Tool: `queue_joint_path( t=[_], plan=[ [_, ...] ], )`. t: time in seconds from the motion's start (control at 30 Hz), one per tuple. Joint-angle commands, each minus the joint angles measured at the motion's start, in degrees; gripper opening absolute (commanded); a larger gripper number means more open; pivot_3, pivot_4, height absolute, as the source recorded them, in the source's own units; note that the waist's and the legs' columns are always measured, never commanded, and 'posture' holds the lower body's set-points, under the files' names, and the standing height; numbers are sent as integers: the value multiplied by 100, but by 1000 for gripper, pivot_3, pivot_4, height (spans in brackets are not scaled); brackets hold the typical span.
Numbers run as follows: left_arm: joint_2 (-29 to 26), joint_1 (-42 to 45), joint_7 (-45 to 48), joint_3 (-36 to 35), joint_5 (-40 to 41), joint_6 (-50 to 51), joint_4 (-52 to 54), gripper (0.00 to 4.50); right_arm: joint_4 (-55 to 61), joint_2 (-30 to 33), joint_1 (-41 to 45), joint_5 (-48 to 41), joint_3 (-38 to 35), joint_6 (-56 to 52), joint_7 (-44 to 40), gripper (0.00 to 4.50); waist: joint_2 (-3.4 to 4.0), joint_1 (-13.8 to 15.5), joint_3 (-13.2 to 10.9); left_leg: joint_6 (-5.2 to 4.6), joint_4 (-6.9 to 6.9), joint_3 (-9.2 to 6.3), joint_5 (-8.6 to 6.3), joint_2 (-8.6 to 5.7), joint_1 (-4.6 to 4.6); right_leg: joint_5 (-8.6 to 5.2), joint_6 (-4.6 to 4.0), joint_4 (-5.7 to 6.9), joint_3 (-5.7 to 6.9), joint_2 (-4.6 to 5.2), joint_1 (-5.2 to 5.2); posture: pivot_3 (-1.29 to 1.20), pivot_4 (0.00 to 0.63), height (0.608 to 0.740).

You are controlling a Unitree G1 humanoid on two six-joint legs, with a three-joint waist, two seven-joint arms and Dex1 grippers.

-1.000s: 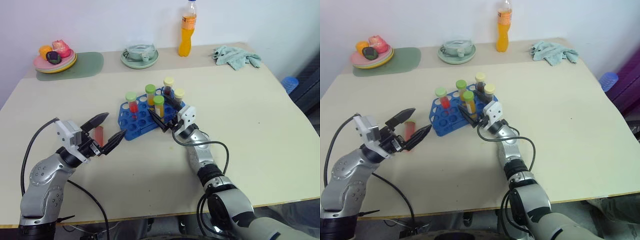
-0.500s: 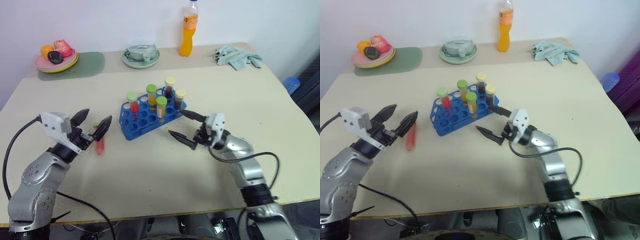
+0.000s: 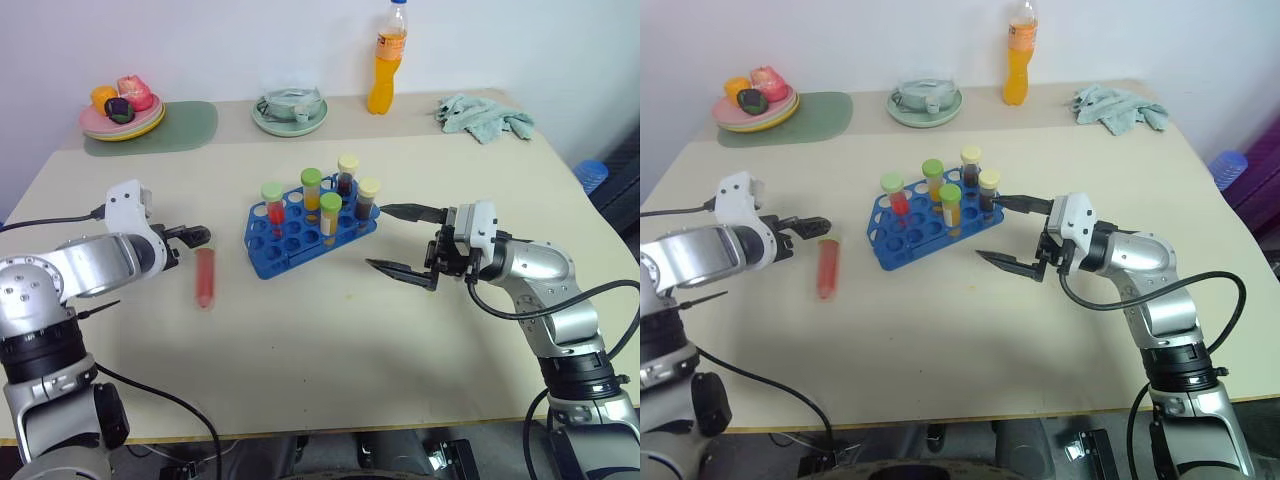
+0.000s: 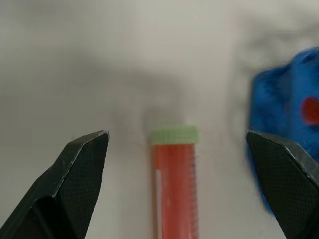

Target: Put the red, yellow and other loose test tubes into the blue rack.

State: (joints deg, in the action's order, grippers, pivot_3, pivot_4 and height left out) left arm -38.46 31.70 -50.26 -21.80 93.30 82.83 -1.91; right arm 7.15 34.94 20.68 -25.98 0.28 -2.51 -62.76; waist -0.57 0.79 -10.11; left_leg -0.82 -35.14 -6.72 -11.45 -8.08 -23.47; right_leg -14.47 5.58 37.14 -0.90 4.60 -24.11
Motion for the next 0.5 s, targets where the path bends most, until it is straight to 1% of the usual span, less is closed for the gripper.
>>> queue_joint_path(
  t=[0.03,0.1,0.23,0.37,0.5],
  plan=[
    [-511,191,-1058,636,1558,-653,-148,4500,55,124,72,-39,-234,105,-54,4158,-2,-2,-1,1,0,1,0,0,0,0,0,1,-2,0,-2,0,150,740],
    [-667,336,-1313,940,1933,-860,-208,4500,43,121,90,-40,-264,101,-41,4158,-2,0,-1,2,0,1,-2,1,0,0,0,3,-4,0,-4,0,150,740],
    [-680,536,-1579,1140,1970,-1001,-333,4500,45,52,88,1,-258,129,-5,4158,-1,9,0,4,-4,2,-11,0,0,1,-1,4,-3,0,0,0,150,740],
    [-570,594,-1795,1150,1970,-983,-472,4500,39,8,82,17,-244,149,19,4158,-1,-4,0,3,-1,5,-1,0,0,0,-2,5,-7,-1,-6,0,150,740],
    [-249,582,-2200,999,1970,-1038,-538,4500,-3,3,54,23,-246,195,-7,4158,-1,7,1,2,-2,8,1,1,0,0,-1,5,-12,-1,-6,0,150,740]
  ],
)
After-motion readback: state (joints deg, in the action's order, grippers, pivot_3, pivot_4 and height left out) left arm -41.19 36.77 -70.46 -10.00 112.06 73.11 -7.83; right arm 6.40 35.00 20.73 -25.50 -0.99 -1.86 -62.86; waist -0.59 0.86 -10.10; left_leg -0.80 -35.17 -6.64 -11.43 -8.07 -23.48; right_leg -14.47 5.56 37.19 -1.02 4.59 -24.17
